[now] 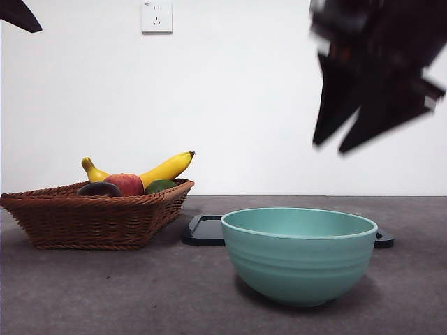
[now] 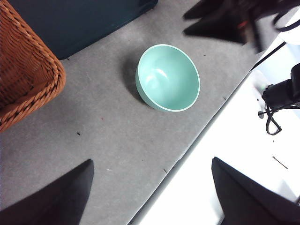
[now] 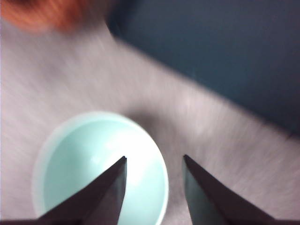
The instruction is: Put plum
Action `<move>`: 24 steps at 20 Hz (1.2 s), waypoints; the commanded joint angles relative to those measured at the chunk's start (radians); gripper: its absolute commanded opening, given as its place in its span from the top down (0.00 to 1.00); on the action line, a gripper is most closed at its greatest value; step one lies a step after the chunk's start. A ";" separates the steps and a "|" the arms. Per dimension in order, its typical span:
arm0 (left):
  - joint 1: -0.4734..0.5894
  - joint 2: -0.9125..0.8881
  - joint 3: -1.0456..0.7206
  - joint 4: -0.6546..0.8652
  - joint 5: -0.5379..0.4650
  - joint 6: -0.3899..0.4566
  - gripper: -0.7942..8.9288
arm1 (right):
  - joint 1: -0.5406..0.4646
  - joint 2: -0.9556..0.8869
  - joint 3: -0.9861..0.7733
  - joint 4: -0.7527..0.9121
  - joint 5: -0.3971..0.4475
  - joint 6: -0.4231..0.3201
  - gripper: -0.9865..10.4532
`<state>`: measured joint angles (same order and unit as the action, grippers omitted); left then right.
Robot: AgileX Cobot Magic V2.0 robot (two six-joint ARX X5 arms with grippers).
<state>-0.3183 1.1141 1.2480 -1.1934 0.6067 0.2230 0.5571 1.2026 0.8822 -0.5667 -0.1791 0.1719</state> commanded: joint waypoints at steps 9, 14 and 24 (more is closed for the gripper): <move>-0.004 0.008 0.019 0.004 0.007 -0.002 0.51 | 0.008 -0.299 0.211 -0.355 -0.087 -0.122 0.75; -0.004 0.008 0.019 0.004 0.007 -0.003 0.51 | 0.010 -0.380 0.206 -0.516 -0.172 -0.162 0.75; -0.004 0.008 0.019 0.004 0.007 -0.003 0.51 | 0.010 -0.400 0.195 -0.519 -0.243 -0.176 0.75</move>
<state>-0.3183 1.1141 1.2480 -1.1934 0.6067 0.2222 0.5583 0.7963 1.0710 -1.0916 -0.4191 0.0063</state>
